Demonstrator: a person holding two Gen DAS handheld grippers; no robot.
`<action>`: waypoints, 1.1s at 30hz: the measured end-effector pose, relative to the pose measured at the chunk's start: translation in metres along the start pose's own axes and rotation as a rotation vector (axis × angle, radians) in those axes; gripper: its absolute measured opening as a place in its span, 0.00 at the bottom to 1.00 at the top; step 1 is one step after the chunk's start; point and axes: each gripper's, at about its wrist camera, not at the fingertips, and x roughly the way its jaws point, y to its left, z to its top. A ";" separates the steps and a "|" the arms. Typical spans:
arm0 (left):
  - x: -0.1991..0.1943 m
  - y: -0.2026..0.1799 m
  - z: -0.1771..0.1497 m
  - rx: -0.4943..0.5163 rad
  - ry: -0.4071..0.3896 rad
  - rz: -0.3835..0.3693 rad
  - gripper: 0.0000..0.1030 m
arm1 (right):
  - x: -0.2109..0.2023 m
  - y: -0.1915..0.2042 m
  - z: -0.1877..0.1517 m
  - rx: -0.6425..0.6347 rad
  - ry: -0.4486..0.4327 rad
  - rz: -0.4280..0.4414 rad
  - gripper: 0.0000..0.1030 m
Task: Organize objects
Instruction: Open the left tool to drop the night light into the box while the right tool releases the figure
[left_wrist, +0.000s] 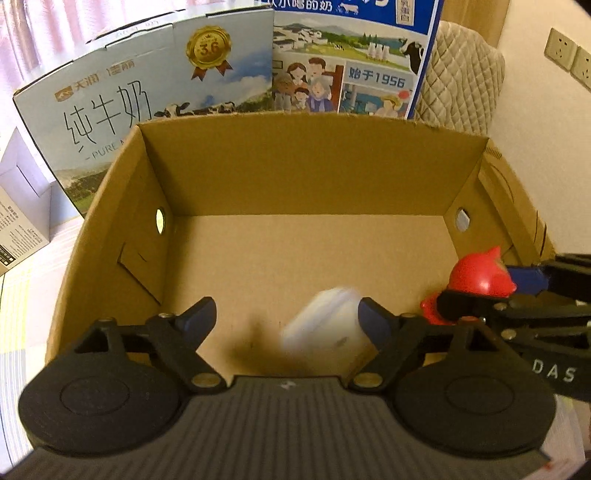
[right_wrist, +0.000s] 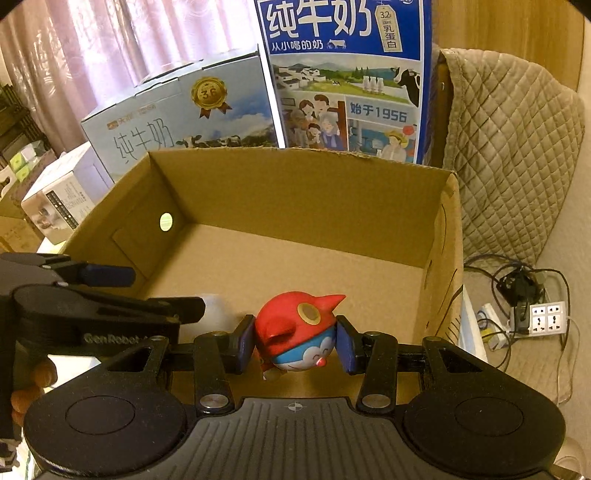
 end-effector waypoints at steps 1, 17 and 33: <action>-0.002 0.001 0.001 0.000 -0.003 0.007 0.79 | 0.000 0.000 0.000 0.000 0.000 0.001 0.41; -0.028 0.018 0.002 -0.044 -0.040 0.059 0.84 | -0.007 0.002 0.010 0.021 -0.079 -0.006 0.64; -0.060 0.010 -0.010 -0.037 -0.042 0.109 0.88 | -0.040 0.003 -0.013 0.047 -0.071 0.044 0.68</action>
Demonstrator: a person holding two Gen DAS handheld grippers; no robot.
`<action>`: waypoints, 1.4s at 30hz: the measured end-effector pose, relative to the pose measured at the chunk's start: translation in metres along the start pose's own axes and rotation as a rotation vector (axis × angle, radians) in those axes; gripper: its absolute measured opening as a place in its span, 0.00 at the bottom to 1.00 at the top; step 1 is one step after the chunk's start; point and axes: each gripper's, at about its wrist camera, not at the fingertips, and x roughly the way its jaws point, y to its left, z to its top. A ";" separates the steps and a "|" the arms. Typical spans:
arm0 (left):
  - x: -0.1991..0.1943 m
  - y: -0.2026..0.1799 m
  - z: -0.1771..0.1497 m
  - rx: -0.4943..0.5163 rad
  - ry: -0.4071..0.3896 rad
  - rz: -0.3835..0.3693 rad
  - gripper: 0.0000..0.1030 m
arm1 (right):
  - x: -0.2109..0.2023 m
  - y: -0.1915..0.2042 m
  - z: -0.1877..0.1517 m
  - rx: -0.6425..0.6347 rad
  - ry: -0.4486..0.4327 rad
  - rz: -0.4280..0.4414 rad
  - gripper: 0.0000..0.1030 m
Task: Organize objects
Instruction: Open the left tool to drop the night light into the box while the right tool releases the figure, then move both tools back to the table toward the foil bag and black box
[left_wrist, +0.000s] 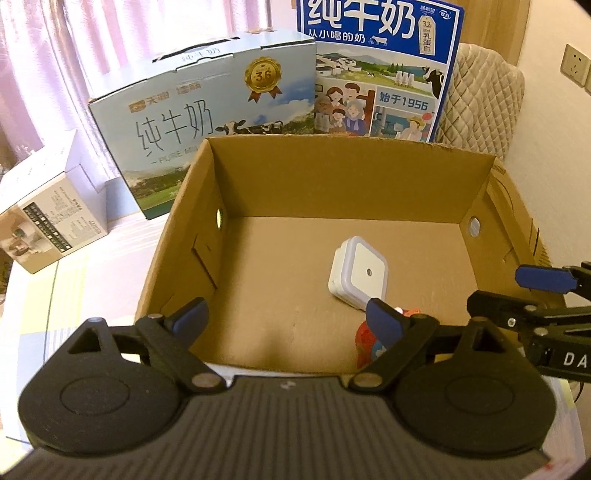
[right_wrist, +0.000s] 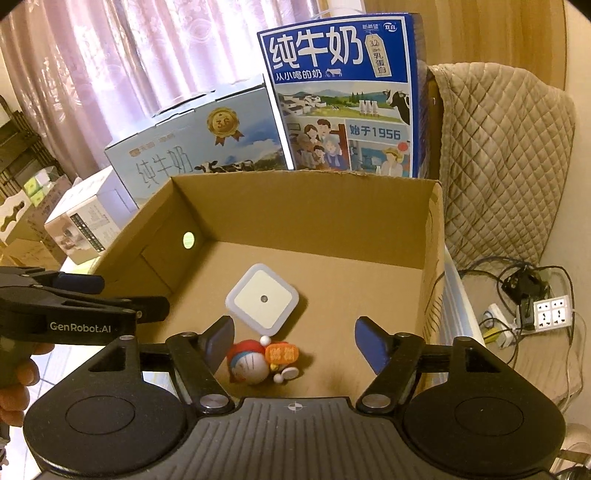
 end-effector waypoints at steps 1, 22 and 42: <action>-0.003 0.000 -0.001 0.001 -0.004 0.005 0.88 | -0.002 0.000 -0.001 0.003 -0.002 0.002 0.68; -0.084 -0.017 -0.035 0.051 -0.082 -0.076 0.88 | -0.085 0.018 -0.040 0.083 -0.098 -0.059 0.68; -0.139 0.058 -0.116 -0.021 -0.096 -0.116 0.88 | -0.126 0.061 -0.104 0.164 -0.057 -0.157 0.69</action>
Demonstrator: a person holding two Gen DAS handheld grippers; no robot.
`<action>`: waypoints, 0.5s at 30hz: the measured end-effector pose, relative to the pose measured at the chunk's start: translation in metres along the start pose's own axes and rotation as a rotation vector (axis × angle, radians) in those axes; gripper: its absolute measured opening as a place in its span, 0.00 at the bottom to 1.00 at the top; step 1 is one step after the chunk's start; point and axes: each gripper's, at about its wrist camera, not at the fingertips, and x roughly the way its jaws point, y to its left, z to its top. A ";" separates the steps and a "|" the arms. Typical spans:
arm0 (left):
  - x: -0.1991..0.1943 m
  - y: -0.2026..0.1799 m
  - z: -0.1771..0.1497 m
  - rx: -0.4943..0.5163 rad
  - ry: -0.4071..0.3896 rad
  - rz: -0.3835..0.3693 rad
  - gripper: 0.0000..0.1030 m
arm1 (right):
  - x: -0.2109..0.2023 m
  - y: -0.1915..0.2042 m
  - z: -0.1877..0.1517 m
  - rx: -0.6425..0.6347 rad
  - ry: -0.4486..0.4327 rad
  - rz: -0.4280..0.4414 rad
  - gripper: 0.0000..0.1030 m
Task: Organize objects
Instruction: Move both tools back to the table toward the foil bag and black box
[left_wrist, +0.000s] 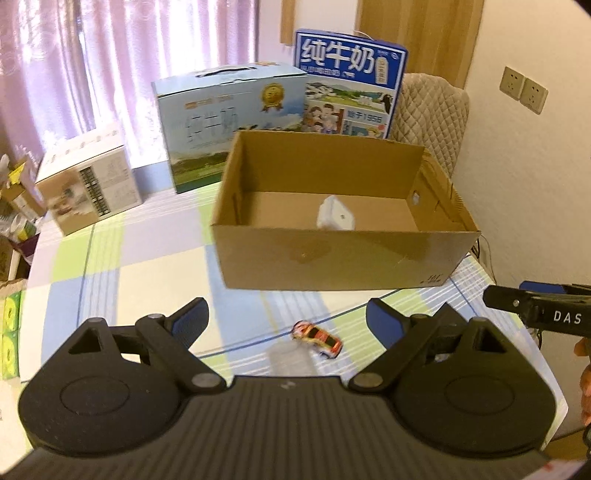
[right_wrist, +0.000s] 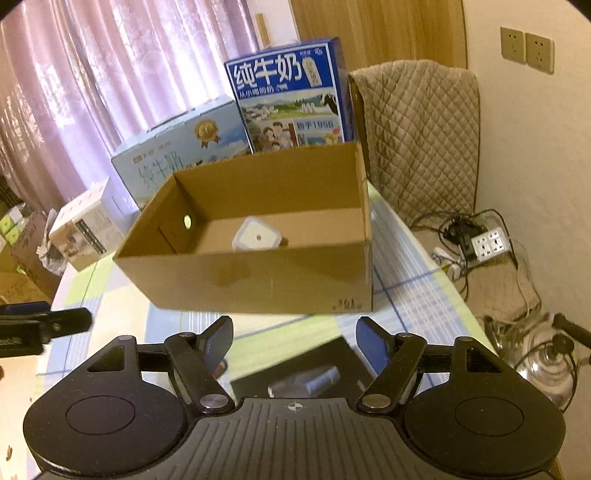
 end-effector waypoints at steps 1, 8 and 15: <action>-0.002 0.005 -0.005 -0.007 0.002 0.004 0.88 | 0.000 0.001 -0.002 -0.001 0.006 -0.001 0.69; -0.011 0.027 -0.030 -0.057 0.004 0.018 0.88 | -0.002 0.008 -0.024 -0.011 0.052 -0.009 0.69; -0.018 0.046 -0.051 -0.067 0.014 0.055 0.88 | 0.007 0.004 -0.044 -0.001 0.123 -0.041 0.75</action>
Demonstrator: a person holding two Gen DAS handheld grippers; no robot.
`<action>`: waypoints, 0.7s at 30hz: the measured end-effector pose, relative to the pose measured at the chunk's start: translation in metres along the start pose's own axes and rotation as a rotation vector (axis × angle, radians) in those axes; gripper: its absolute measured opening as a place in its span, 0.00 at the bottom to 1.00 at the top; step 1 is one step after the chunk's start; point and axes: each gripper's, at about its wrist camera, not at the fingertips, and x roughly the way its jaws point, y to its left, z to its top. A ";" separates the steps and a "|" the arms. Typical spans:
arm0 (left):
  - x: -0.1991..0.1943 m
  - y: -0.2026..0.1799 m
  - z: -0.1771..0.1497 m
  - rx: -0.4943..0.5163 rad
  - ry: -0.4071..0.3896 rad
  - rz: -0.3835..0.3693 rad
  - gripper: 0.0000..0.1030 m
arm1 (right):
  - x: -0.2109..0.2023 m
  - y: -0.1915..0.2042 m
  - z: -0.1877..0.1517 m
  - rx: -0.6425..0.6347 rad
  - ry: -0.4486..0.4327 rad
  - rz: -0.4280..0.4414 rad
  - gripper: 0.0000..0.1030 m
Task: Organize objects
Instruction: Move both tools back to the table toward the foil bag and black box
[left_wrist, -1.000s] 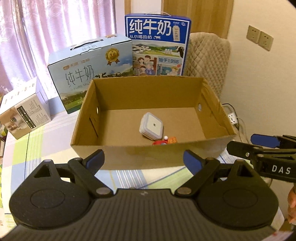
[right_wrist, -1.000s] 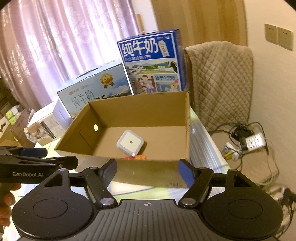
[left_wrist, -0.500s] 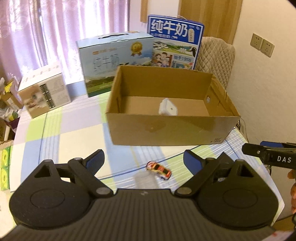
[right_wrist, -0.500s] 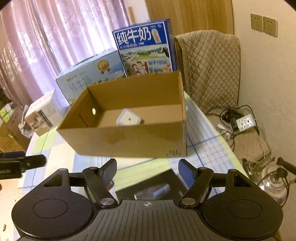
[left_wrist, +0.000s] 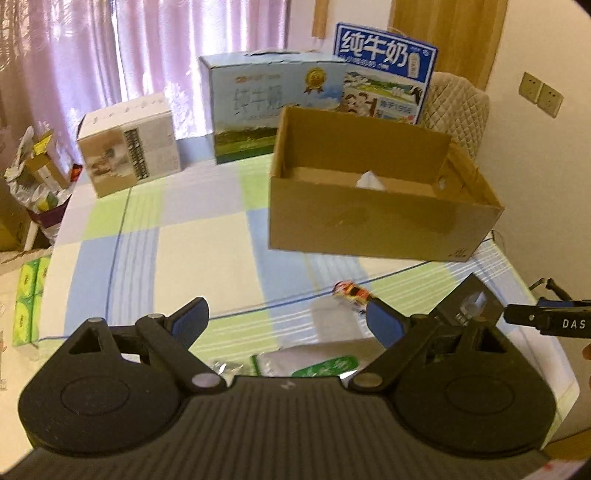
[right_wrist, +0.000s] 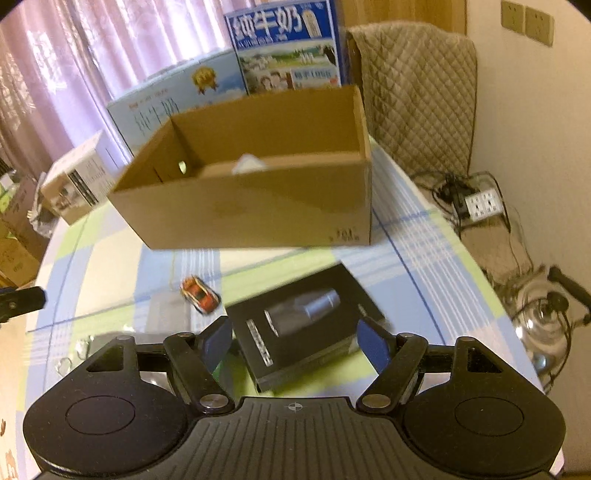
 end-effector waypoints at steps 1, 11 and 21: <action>0.001 0.004 -0.002 -0.007 0.008 0.007 0.88 | 0.003 -0.002 -0.002 0.010 0.010 -0.005 0.79; 0.011 0.043 -0.016 -0.084 0.059 0.081 0.88 | 0.028 -0.005 0.005 0.069 0.048 -0.034 0.92; 0.022 0.074 -0.021 -0.147 0.076 0.153 0.88 | 0.075 -0.001 0.041 0.108 0.049 -0.116 0.92</action>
